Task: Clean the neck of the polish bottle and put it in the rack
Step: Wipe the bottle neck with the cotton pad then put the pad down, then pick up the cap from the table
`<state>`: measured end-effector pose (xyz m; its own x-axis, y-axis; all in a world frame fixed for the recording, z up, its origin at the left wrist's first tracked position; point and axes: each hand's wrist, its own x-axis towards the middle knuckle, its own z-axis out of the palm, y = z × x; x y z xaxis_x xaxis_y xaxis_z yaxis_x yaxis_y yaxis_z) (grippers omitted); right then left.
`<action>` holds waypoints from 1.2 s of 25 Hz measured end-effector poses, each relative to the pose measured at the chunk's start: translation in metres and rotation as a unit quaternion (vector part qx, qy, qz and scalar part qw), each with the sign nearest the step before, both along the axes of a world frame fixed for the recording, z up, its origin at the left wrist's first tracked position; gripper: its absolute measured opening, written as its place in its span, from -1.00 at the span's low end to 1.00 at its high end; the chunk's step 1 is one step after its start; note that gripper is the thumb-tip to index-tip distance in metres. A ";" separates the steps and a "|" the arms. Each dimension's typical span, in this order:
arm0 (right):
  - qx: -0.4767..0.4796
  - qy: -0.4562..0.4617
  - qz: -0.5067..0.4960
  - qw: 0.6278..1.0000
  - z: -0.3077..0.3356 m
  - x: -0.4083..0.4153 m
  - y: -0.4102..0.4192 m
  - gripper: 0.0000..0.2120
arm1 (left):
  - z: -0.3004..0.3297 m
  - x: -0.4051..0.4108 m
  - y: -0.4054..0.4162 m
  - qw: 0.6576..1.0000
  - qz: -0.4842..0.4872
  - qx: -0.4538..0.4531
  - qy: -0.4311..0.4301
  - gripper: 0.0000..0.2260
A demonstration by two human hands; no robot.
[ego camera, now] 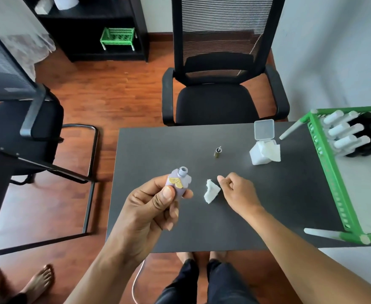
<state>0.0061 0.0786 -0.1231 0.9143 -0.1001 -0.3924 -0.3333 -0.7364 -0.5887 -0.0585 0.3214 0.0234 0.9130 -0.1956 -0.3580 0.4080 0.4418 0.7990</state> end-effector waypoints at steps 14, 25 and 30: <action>0.051 -0.086 -0.082 0.992 -0.030 0.073 0.007 -0.65 | 0.003 0.018 0.005 1.000 -0.010 -0.026 -0.012 -0.58; 0.181 -0.169 0.027 0.968 0.117 0.010 -0.007 -0.93 | 0.037 0.023 -0.015 0.998 0.003 -0.027 -0.063 -0.63; 0.195 -0.282 0.132 0.930 0.239 -0.029 -0.029 -0.77 | 0.052 0.023 -0.023 0.993 0.014 -0.003 -0.121 -0.68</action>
<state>-0.0224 0.0501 0.1161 0.9582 0.2072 0.1976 0.2719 -0.4427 -0.8544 -0.0352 0.2983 0.0759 0.9772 -0.1703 -0.1269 0.1922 0.4550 0.8695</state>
